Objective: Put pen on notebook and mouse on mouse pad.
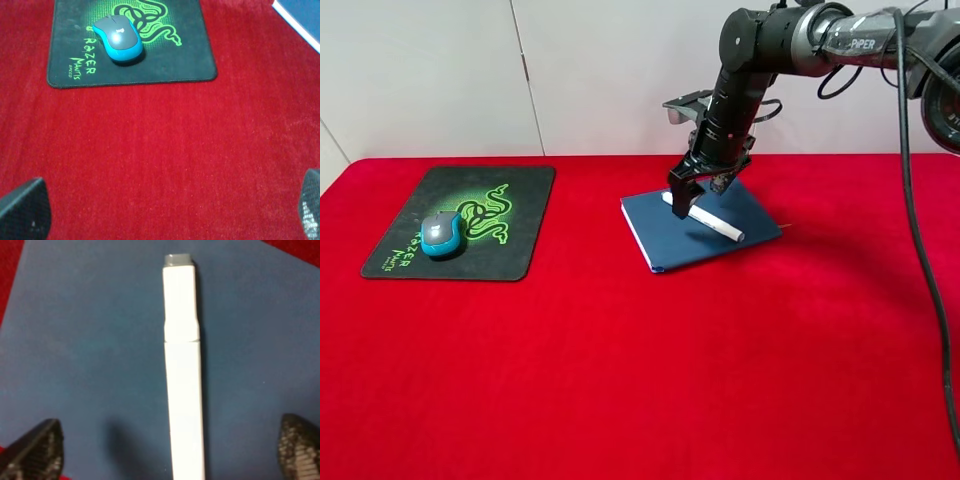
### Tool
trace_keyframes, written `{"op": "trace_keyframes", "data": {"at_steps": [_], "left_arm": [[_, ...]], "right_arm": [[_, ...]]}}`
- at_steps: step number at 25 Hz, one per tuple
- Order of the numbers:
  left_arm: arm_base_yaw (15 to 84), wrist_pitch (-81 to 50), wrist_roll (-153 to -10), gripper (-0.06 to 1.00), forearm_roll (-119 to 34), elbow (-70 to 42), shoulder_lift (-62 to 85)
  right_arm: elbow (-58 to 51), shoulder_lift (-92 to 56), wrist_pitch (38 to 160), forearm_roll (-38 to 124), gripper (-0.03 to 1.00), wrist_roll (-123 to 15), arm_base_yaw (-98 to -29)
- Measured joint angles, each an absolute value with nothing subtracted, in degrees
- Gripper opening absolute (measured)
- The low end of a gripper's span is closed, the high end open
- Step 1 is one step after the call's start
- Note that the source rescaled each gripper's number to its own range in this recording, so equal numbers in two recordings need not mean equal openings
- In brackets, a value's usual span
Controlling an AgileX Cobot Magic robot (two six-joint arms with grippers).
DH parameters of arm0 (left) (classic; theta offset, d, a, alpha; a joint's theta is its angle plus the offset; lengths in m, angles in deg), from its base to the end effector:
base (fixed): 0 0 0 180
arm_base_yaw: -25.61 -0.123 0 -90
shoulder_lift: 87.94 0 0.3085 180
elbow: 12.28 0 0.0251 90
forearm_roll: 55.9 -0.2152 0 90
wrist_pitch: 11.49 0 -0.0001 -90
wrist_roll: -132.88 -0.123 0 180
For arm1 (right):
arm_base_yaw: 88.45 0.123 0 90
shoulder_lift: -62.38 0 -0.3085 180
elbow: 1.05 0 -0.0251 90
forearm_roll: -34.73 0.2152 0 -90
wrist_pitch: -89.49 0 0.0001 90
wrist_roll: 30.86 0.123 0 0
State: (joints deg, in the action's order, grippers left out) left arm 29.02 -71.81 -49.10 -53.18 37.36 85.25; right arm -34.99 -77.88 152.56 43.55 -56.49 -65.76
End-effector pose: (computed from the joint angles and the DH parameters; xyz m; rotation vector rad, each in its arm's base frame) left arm -0.0314 -0.0032 0.2440 0.0977 2.0355 -0.0724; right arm 0.4306 0.1983 0.1642 -1.1287 2.7215 0.2050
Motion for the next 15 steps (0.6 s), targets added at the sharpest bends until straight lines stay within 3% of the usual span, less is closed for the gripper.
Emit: {"op": "trace_keyframes", "data": {"at_steps": [5,15], "left_arm": [[29.0,-71.8,-49.1,1.00,-53.2,37.4,85.3],[29.0,-71.8,-49.1,1.00,-53.2,37.4,85.3]], "right_arm": [[-35.0,-77.9,152.6,43.7,0.99,-56.4,-65.8],[-39.0,-75.7,157.6,43.6,1.00,-53.0,-65.8]]}}
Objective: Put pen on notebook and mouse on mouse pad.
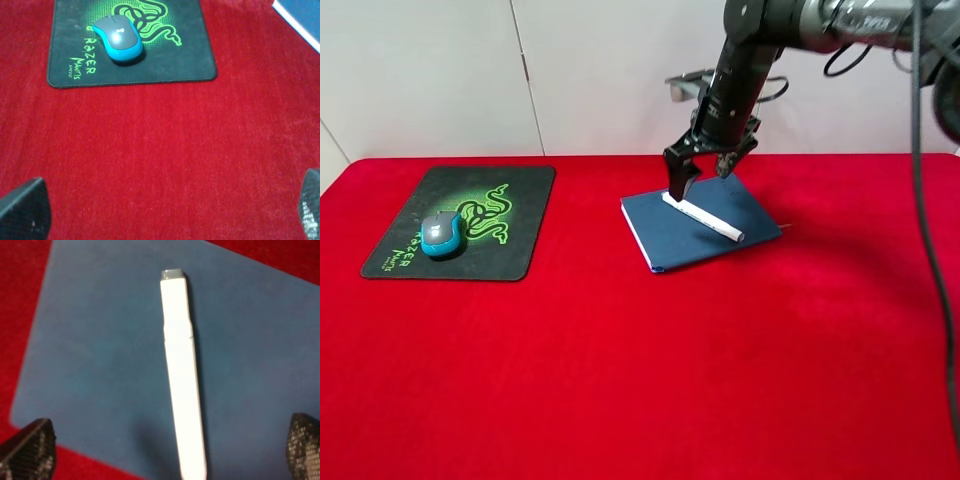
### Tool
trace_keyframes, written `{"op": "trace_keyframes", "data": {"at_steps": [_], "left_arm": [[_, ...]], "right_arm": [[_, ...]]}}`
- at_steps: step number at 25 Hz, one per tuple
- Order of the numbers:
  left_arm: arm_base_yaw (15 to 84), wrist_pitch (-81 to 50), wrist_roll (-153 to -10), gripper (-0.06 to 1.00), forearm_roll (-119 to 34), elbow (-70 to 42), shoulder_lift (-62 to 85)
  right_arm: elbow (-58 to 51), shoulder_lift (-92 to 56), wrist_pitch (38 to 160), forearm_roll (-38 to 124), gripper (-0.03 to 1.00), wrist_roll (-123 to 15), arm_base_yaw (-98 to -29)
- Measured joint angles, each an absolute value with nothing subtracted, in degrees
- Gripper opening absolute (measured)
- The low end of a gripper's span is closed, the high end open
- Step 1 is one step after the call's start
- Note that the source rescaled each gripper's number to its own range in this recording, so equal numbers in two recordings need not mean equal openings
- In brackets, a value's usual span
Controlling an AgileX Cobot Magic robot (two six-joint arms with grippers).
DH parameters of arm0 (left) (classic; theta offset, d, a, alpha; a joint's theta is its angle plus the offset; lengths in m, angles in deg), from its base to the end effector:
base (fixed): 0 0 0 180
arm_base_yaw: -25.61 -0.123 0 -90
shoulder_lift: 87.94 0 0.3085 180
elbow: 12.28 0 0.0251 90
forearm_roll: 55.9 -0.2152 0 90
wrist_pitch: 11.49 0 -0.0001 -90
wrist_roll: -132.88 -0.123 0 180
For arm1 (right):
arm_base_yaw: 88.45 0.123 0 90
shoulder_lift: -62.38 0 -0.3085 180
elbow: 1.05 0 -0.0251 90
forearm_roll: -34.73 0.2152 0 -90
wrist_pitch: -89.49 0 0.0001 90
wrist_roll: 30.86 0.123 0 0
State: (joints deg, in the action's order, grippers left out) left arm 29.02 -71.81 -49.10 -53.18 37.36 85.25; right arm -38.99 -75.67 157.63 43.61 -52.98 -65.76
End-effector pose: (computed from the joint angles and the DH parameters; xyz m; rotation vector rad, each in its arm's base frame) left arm -0.0314 -0.0032 0.2440 0.0977 2.0355 -0.0724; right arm 0.4277 0.1979 0.1971 -1.0581 2.7318 0.2213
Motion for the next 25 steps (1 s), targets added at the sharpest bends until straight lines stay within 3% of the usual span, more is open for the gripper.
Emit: {"op": "trace_keyframes", "data": {"at_steps": [11,25], "left_arm": [[29.0,-71.8,-49.1,1.00,-53.2,37.4,85.3],[29.0,-71.8,-49.1,1.00,-53.2,37.4,85.3]], "right_arm": [[-37.0,-61.5,159.0,43.9,1.00,-46.5,-65.8],[-11.1,-25.3,159.1,41.7,1.00,-41.9,-65.8]]}}
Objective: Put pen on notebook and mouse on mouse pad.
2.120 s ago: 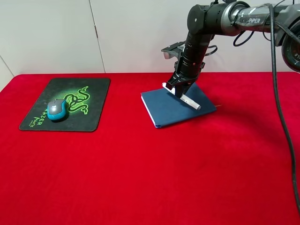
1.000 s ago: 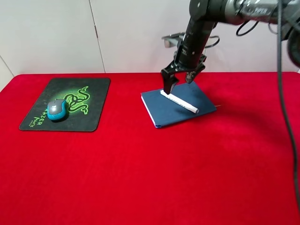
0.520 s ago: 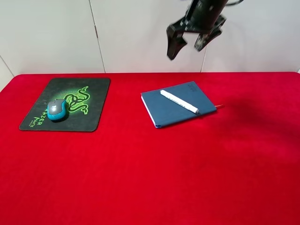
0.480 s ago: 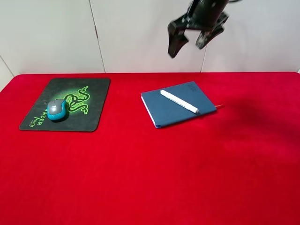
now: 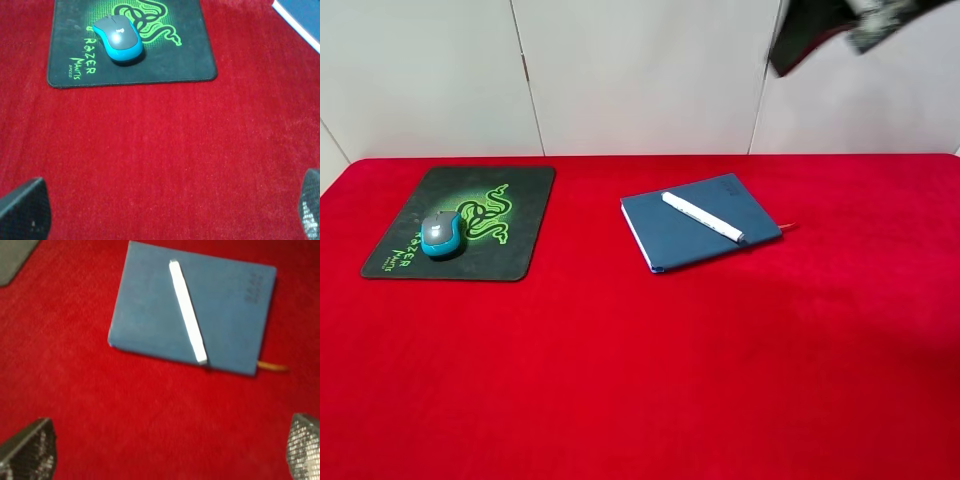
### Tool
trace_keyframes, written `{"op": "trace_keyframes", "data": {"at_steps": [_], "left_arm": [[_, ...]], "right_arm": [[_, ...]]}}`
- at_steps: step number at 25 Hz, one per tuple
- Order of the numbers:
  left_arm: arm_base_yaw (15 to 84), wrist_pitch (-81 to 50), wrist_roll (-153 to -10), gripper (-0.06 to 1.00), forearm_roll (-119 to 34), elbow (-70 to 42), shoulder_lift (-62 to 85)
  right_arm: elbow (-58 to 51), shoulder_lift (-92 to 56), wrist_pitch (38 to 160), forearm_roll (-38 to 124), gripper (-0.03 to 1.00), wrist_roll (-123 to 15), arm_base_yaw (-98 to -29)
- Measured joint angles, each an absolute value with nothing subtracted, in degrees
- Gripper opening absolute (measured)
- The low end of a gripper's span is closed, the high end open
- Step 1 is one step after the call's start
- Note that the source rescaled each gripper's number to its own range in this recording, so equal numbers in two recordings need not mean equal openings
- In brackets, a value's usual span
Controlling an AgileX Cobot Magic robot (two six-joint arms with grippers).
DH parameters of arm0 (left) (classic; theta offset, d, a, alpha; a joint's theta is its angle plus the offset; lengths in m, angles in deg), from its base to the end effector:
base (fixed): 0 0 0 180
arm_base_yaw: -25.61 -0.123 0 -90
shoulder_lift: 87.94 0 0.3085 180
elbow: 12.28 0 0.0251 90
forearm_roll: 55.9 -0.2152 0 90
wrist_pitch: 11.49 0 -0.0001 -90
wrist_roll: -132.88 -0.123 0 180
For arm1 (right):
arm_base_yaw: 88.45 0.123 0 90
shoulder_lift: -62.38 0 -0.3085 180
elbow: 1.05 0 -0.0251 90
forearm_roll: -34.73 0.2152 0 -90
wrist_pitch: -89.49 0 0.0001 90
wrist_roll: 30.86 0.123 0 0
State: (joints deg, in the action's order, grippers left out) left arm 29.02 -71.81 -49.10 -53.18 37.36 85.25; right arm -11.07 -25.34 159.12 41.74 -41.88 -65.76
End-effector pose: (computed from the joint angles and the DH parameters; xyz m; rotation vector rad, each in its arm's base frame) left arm -0.0314 -0.0032 0.2440 0.0977 2.0355 -0.0724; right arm 0.2333 0.1128 0.3989 -0.7362 2.4699 0.2400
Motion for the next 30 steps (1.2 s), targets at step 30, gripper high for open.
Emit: {"op": "trace_keyframes", "data": {"at_steps": [30], "left_arm": [[29.0,-71.8,-49.1,1.00,-53.2,37.4,85.3]], "right_arm": [[48.2,46.7,148.6,35.2,1.00,-31.6,-65.7]]}}
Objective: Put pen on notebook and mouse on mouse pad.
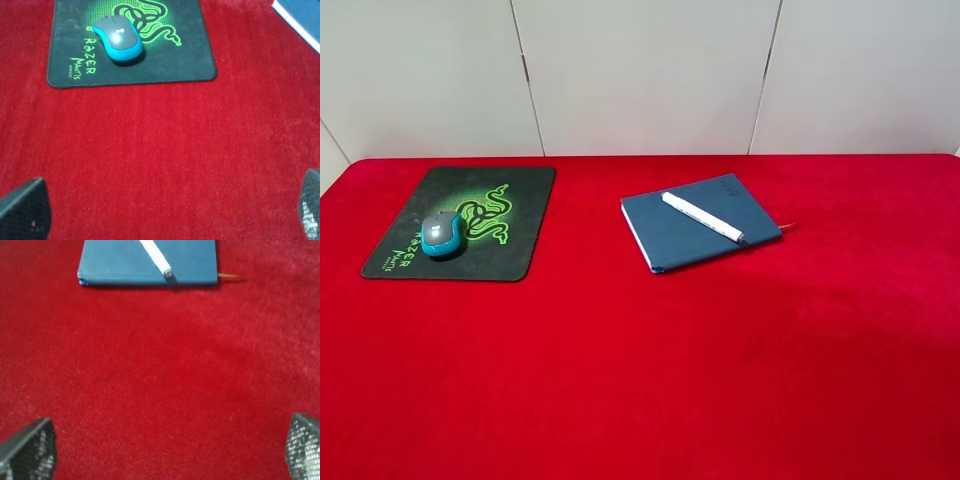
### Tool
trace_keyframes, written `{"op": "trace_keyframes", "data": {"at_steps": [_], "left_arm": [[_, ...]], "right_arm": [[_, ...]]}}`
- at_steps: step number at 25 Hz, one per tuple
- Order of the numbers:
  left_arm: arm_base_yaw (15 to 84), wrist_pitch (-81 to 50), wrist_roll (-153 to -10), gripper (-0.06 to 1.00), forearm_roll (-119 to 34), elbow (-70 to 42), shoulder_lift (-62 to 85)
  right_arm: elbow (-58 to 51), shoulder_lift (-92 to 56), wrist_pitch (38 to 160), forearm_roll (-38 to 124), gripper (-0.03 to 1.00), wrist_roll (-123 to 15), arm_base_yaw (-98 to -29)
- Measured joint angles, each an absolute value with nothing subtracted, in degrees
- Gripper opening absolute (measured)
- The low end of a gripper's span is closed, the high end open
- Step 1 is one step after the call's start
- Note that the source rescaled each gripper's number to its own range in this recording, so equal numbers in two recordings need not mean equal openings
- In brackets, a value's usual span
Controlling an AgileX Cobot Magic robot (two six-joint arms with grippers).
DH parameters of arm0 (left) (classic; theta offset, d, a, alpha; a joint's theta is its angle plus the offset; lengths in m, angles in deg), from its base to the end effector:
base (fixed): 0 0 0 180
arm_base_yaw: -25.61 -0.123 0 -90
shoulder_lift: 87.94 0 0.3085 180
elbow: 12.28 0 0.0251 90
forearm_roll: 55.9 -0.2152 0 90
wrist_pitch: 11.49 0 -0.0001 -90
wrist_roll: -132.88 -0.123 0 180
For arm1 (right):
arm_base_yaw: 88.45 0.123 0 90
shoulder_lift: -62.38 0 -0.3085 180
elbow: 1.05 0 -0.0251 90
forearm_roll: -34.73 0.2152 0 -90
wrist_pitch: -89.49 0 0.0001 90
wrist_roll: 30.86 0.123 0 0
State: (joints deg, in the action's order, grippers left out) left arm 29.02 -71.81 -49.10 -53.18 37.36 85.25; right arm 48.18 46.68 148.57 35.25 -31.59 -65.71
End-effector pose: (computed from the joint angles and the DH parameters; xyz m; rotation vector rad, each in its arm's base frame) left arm -0.0314 -0.0032 0.2440 0.0977 2.0355 -0.0724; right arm -0.0103 -0.0033 0.2515 -0.4415 2.1282 0.2315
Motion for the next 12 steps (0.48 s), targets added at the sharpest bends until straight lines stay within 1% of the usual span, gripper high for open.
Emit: {"op": "trace_keyframes", "data": {"at_steps": [12], "left_arm": [[29.0,-71.8,-49.1,1.00,-53.2,37.4,85.3]], "right_arm": [[48.3,47.0,148.5,35.4,1.00,-30.5,-65.7]]}}
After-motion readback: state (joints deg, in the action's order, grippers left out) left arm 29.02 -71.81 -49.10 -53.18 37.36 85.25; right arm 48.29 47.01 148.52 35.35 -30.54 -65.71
